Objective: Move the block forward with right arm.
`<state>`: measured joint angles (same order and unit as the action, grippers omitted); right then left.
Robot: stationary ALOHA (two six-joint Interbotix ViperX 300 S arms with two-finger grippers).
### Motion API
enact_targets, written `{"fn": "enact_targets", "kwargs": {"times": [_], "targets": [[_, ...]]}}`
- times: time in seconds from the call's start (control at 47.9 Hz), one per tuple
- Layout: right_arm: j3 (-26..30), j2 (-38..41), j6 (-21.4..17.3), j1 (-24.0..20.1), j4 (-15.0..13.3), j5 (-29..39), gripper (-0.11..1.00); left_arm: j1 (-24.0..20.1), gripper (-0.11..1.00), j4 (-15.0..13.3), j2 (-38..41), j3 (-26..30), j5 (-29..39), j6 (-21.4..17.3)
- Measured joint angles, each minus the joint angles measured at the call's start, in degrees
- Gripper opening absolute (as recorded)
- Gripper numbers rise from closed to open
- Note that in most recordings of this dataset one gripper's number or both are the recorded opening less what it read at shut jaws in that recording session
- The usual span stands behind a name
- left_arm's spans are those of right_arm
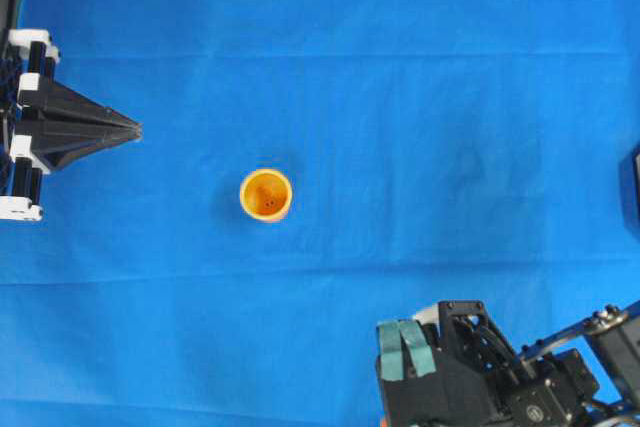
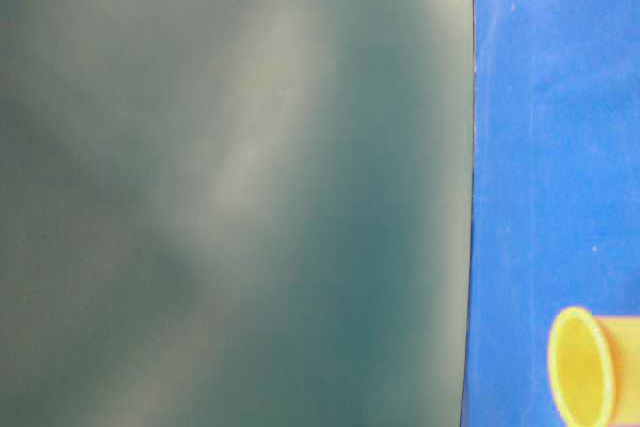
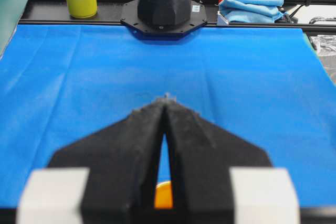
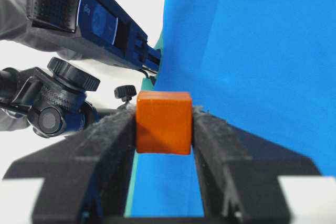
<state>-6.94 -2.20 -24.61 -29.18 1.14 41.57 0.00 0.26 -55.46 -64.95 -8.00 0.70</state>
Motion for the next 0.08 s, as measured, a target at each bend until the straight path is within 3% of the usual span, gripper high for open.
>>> {"fn": "enact_targets", "kwargs": {"times": [0.083], "targets": [[0.0,-0.1,0.0,0.0,0.1,0.1,0.41,0.0,0.0,0.0,0.0,0.0,0.0,0.0]]}}
